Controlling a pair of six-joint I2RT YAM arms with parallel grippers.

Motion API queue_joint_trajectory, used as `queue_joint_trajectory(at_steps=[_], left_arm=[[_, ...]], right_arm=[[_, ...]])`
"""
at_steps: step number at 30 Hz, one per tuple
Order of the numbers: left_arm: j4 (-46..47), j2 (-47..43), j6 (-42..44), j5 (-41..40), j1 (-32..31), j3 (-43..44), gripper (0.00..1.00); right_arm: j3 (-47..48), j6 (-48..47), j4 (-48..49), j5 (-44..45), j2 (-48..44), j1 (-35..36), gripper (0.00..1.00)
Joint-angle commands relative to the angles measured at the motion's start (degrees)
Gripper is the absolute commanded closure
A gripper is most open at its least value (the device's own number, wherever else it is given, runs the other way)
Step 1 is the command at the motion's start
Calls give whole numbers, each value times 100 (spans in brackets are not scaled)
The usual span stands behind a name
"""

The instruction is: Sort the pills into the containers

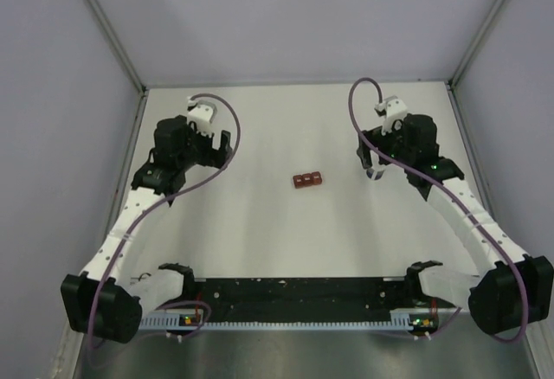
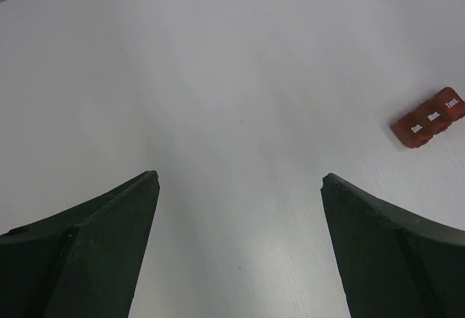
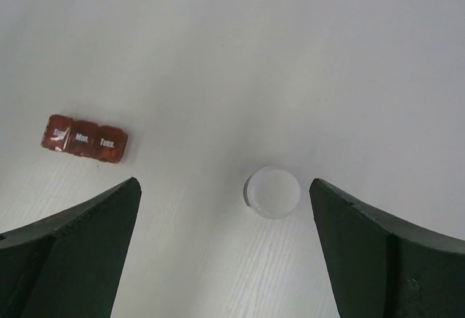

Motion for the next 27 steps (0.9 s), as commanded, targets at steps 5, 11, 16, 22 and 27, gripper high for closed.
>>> queue_joint_trajectory(at_steps=[5,11,16,22,27], left_arm=[[618,-819,-224,-552,69,-235,1],[266,-907,-224,-614,69,-50,1],[528,-1118,-461,-789,78,-532,1],[1091,-1540,-611,-895,96,-1122,1],[1100,-1707,-637,-807,183,-1193,1]], right_arm=[[-460,233,471,140,-630,-268,1],[-601,338,585,403,-946,-365,1],[-741,452,796,676,-1192,-408,1],[-715,514,770,676,-1149,-488,1],[-601,505,595,554,-1113,-567,1]])
